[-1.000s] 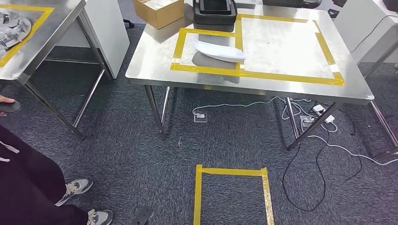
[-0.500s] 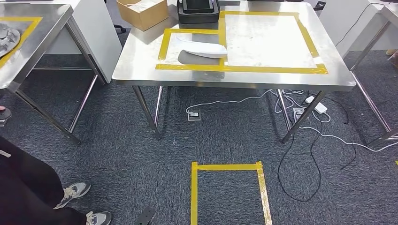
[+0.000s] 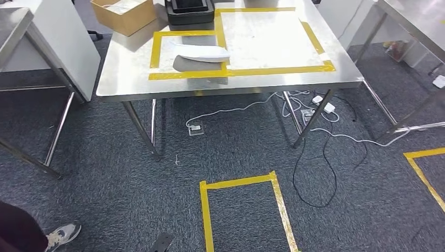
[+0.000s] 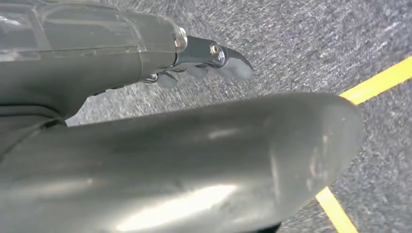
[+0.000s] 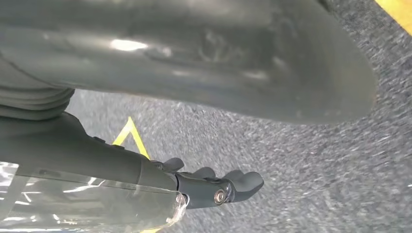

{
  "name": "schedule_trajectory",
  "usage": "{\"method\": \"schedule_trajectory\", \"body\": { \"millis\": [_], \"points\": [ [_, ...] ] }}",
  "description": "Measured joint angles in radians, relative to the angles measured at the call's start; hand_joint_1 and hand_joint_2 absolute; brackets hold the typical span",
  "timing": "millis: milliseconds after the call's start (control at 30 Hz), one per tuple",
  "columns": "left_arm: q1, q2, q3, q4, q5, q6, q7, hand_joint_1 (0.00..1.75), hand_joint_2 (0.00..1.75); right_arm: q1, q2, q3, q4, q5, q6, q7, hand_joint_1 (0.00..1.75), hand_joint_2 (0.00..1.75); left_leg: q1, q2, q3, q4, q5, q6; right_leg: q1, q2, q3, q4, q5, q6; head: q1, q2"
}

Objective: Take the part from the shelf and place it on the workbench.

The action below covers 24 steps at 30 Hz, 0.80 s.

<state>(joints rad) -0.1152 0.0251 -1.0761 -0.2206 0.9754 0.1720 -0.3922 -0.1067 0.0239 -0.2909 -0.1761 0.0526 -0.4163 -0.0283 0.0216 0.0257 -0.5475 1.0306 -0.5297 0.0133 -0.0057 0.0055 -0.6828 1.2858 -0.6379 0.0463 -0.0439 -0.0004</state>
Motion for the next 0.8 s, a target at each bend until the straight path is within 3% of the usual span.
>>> {"method": "schedule_trajectory", "body": {
  "millis": [33,67,133,167,233,300,367,433,500,533,567,600,667,733,800],
  "points": [
    [0.000,0.000,0.000,0.000,0.000,0.000,0.000,0.00,0.00,0.003,0.000,0.000,0.000,0.000,0.000,0.000,0.00,0.00,0.000,0.012,0.000,0.000,-0.001,-0.001,-0.002,-0.002,-0.003,0.008,0.009,0.001,0.000,0.000],
    [-0.001,0.000,0.000,0.000,0.000,0.000,0.000,0.00,0.00,0.005,0.000,0.000,0.001,0.000,0.000,0.000,0.00,0.00,0.000,0.022,0.002,0.000,-0.002,-0.002,-0.003,-0.005,0.014,-0.024,0.036,0.001,0.000,0.000],
    [-0.003,-0.002,0.000,0.000,0.000,0.000,0.000,0.00,0.00,0.007,-0.001,-0.001,0.001,0.000,0.000,0.000,0.00,0.00,-0.001,0.039,0.006,0.000,-0.005,-0.006,0.000,-0.034,0.083,-0.161,0.104,-0.008,0.000,0.000],
    [-0.004,-0.003,0.000,0.000,0.000,0.000,0.000,0.00,0.00,0.005,-0.001,-0.001,0.001,0.000,0.000,0.000,0.00,0.00,-0.003,0.046,0.007,0.000,-0.006,-0.010,0.005,-0.053,0.112,-0.221,0.124,-0.016,0.000,0.000],
    [-0.004,-0.004,0.000,0.000,0.000,0.000,0.000,0.00,0.00,0.003,-0.002,-0.001,0.001,0.000,0.000,0.000,0.00,0.00,-0.005,0.062,0.008,-0.001,-0.007,-0.019,0.015,-0.074,0.132,-0.273,0.130,-0.031,-0.001,0.000],
    [-0.005,-0.005,0.000,-0.001,0.000,0.000,0.000,0.00,0.00,0.004,-0.003,-0.001,0.001,0.000,0.000,0.000,0.00,0.00,-0.004,0.068,0.013,-0.004,-0.009,-0.031,0.016,-0.058,0.131,-0.281,0.135,-0.046,-0.002,0.000],
    [-0.007,-0.006,0.000,-0.002,0.000,0.000,-0.001,0.00,0.00,0.005,-0.004,-0.001,0.002,0.000,0.000,0.000,0.00,0.00,-0.003,0.021,0.008,0.020,-0.033,-0.039,0.012,-0.042,0.137,-0.295,0.144,-0.060,-0.004,0.000],
    [-0.006,-0.007,0.000,-0.002,-0.001,0.000,-0.001,0.00,0.00,0.003,-0.004,-0.001,0.002,0.000,-0.001,0.000,0.00,0.00,-0.003,-0.032,-0.038,0.121,-0.093,-0.040,0.010,-0.023,0.140,-0.301,0.149,-0.070,-0.010,0.000],
    [-0.002,-0.006,0.000,-0.003,-0.001,0.000,0.000,0.00,0.00,0.002,-0.005,-0.001,0.002,0.000,-0.001,0.000,0.00,0.00,-0.004,-0.036,-0.098,0.239,-0.141,-0.039,0.013,0.000,0.139,-0.300,0.149,-0.073,-0.013,0.000],
    [0.000,-0.006,0.000,-0.003,-0.001,0.000,0.000,0.00,0.00,0.003,-0.005,-0.001,0.002,-0.001,-0.001,0.000,0.00,0.00,-0.004,-0.033,-0.114,0.262,-0.138,-0.039,0.014,0.013,0.139,-0.299,0.149,-0.073,-0.013,0.000],
    [0.000,-0.006,0.000,-0.003,-0.001,0.000,0.000,0.00,0.00,0.004,-0.005,-0.001,0.002,-0.001,0.000,0.000,0.00,0.00,-0.004,-0.032,-0.112,0.248,-0.115,-0.038,0.015,0.026,0.139,-0.296,0.148,-0.073,-0.013,0.000],
    [0.000,-0.006,0.000,-0.003,-0.002,-0.001,-0.001,0.00,0.00,0.004,-0.006,-0.001,0.003,-0.002,0.000,-0.001,0.00,0.00,-0.003,-0.038,-0.094,0.200,-0.076,-0.037,0.014,0.039,0.140,-0.293,0.146,-0.071,-0.013,0.000],
    [0.000,-0.006,0.000,-0.003,-0.002,-0.002,-0.003,0.00,0.00,0.004,-0.005,-0.001,0.003,-0.006,0.000,-0.001,0.00,0.00,0.001,-0.085,-0.040,0.076,-0.010,-0.034,0.012,0.063,0.137,-0.279,0.138,-0.063,-0.013,0.000],
    [0.000,-0.006,0.000,-0.003,-0.003,-0.002,-0.004,0.00,0.00,0.002,-0.005,-0.001,0.003,-0.011,-0.001,-0.001,0.00,0.00,0.003,-0.124,-0.014,0.017,0.004,-0.030,0.009,0.085,0.127,-0.267,0.133,-0.052,-0.012,0.000],
    [0.000,-0.006,0.000,-0.003,-0.004,-0.002,-0.006,0.00,0.00,0.002,-0.006,-0.001,0.003,-0.013,-0.001,-0.001,0.00,0.00,0.001,-0.109,-0.011,0.013,0.000,-0.023,0.004,0.109,0.119,-0.264,0.134,-0.041,-0.012,0.000]
  ]
}}
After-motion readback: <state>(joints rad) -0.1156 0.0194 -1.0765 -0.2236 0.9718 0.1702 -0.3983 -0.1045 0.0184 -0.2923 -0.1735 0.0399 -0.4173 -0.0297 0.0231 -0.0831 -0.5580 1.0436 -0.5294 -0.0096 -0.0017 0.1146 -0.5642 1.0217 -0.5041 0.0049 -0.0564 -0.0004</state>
